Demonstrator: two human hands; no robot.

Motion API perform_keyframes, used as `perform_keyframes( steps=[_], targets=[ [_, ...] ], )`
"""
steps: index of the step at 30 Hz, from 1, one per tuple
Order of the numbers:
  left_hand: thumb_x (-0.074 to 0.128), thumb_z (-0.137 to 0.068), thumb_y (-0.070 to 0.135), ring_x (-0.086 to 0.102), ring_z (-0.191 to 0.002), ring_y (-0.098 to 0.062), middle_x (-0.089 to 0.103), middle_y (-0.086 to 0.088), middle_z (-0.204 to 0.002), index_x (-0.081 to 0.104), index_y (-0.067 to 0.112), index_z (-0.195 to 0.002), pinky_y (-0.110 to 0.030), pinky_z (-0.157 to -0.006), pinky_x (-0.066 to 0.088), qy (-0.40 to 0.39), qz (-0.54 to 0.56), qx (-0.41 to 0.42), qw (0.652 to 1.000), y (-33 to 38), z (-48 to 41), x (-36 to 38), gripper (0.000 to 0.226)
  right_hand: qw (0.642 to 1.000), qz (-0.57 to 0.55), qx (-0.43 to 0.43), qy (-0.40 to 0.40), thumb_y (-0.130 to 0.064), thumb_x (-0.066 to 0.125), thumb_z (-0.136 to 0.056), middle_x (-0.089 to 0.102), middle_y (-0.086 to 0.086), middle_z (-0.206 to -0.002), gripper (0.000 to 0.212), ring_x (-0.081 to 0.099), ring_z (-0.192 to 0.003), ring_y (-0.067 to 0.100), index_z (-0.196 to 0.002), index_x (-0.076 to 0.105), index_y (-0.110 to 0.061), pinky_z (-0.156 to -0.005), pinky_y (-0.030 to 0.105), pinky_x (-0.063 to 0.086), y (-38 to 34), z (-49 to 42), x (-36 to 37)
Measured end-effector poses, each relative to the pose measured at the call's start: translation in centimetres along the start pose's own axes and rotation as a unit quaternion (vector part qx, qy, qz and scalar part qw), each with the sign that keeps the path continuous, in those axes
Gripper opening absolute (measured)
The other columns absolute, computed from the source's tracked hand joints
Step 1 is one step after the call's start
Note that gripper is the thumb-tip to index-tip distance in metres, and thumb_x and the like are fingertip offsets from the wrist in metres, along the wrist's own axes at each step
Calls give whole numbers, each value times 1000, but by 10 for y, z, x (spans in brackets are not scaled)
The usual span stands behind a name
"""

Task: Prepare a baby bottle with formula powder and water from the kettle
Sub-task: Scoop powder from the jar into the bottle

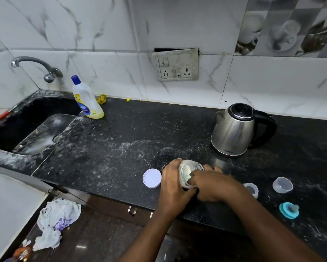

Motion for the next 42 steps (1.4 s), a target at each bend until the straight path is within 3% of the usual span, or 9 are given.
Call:
perform_keyframes(
  steps=[5, 8, 11, 17, 23, 27, 31, 36, 42],
  targets=[
    [91, -75, 47, 52, -136, -19, 53, 1, -146, 43, 17, -151, -36, -116, 42, -1, 8, -34, 999, -5, 5, -3, 95, 998, -51, -21, 39, -26, 59, -85, 49, -9, -141, 48, 38, -128, 24, -132, 64, -33, -95, 39, 29, 3, 4, -1],
    [96, -74, 42, 54, -136, -20, 55, 2, -145, 46, 14, -150, -42, -116, 44, 5, 19, -56, 998, -11, 6, -5, 95, 992, -90, -25, 83, -34, 54, -87, 56, -10, -139, 45, 41, -129, 21, -130, 66, -33, -100, 39, 31, 9, 8, -9],
    [98, -73, 40, 55, -135, -19, 57, 2, -143, 47, 15, -149, -44, -114, 46, 5, 16, -59, 998, -14, 6, -5, 95, 983, -82, -21, 160, -24, 52, -95, 67, -11, -128, 30, 50, -122, 20, -114, 75, -29, -104, 40, 38, 11, 11, -23],
    [97, -72, 43, 55, -132, -9, 55, 15, -139, 34, 53, -144, -26, -111, 42, -1, 32, -49, 998, -6, 6, -4, 96, 982, -68, -22, 173, -13, 51, -94, 68, -9, -126, 36, 52, -114, 23, -119, 71, -29, -98, 42, 48, 14, 13, -16],
    [96, -75, 46, 53, -136, -15, 56, 5, -145, 48, 16, -150, -35, -115, 43, -23, 23, -48, 998, -7, 12, 0, 94, 994, -62, -38, 77, -20, 48, -88, 64, -4, -119, 37, 53, -110, 25, -117, 61, -39, -90, 43, 50, 12, 16, -1],
    [97, -75, 41, 53, -136, -16, 55, 3, -144, 48, 16, -151, -34, -114, 43, -39, 15, -40, 998, -5, 12, 0, 94, 998, -19, -36, 46, -18, 52, -90, 64, 4, -110, 39, 59, -108, 29, -120, 61, -41, -78, 35, 41, 9, 13, 2],
    [97, -74, 40, 52, -139, -15, 55, 3, -148, 47, 15, -152, -37, -117, 43, -38, 22, -60, 997, -9, 16, 1, 96, 996, -3, -43, 75, -16, 56, -88, 70, 7, -118, 40, 67, -106, 31, -121, 67, -36, -78, 33, 49, 6, 15, -4],
    [99, -72, 30, 54, -140, -17, 56, 5, -148, 46, 19, -152, -48, -115, 46, -45, 45, -72, 995, -17, 18, -1, 96, 988, -45, -56, 135, -17, 53, -96, 71, 2, -125, 38, 67, -110, 27, -125, 65, -37, -87, 41, 56, 10, 23, -18],
    [98, -72, 25, 54, -141, -13, 56, 4, -150, 47, 18, -152, -45, -118, 45, -58, 53, -64, 995, -17, 19, -2, 95, 975, -46, -62, 210, -33, 51, -92, 74, 1, -96, 19, 68, -87, 28, -100, 67, -27, -71, 40, 53, 4, 29, -26]
  ],
)
Point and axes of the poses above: each hand's wrist, its own z-axis away from the middle knuckle, its own x-axis out of the palm, y = z × x, the point moved 7 cm from there along -z, towards the middle knuckle
